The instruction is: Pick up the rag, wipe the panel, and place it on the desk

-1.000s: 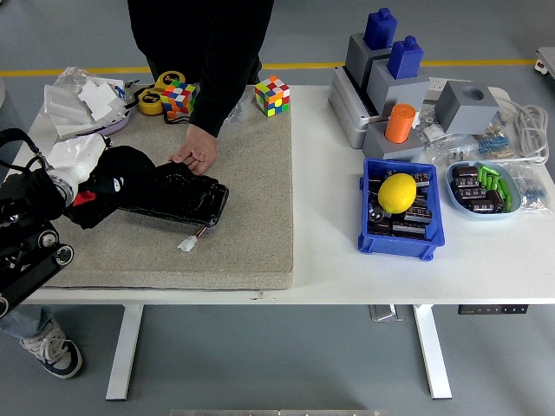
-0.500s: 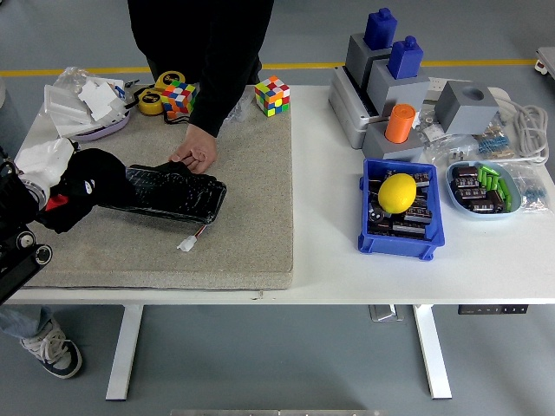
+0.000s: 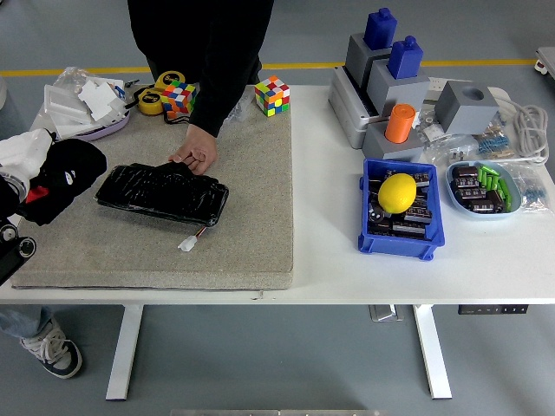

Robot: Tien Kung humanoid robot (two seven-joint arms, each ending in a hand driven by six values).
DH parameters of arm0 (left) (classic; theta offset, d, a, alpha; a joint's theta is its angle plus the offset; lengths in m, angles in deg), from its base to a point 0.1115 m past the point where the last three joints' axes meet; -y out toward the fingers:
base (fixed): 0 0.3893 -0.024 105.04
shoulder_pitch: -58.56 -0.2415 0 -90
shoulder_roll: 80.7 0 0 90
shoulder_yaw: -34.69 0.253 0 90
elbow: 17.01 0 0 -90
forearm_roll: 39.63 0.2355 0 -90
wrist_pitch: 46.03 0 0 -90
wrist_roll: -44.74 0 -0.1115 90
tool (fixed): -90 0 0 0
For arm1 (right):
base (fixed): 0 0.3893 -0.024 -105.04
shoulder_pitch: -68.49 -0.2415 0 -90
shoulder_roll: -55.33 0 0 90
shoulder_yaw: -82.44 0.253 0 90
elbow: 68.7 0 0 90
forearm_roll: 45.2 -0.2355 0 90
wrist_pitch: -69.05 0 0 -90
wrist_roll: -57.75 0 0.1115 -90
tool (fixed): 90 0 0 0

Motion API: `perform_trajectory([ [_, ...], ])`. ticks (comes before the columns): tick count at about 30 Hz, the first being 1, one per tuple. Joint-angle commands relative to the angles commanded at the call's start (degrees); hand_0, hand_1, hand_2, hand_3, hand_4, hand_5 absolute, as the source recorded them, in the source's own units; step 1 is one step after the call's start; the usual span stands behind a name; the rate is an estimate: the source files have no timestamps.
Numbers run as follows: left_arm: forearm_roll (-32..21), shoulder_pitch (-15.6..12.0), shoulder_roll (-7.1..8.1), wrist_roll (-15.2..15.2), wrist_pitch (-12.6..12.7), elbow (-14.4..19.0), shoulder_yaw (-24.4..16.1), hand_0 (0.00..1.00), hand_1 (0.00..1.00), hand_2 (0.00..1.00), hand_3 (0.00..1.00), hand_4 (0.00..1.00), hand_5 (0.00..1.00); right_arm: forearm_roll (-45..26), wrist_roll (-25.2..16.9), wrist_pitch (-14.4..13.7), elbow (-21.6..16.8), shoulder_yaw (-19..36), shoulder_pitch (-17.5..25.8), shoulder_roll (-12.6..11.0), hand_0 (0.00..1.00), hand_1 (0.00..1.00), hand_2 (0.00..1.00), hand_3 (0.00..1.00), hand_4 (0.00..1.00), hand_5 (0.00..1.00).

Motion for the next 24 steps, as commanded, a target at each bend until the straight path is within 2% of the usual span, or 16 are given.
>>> perform_trajectory([
  [11,-1.7,-1.64,0.62,1.68,1.17,-1.44,-6.7,0.251,0.176,0.437,0.584,0.566,0.1,0.04,-0.01,-0.07,0.04,0.47,0.03,0.12,0.731,0.667,0.681,0.618,0.998,0.568],
  [17,-1.95,-2.33,0.53,2.42,1.74,-1.58,-6.27,0.25,0.176,0.437,0.584,0.566,0.1,0.07,-0.06,-0.15,0.01,0.64,-0.02,0.18,0.73,0.666,0.681,0.618,0.998,0.569],
  [24,-2.32,-3.2,-0.52,3.14,2.36,-2.81,-5.77,0.251,0.176,0.436,0.584,0.566,0.102,0.09,-0.04,-0.15,0.0,0.78,0.01,0.26,0.732,0.666,0.681,0.619,0.998,0.569],
])
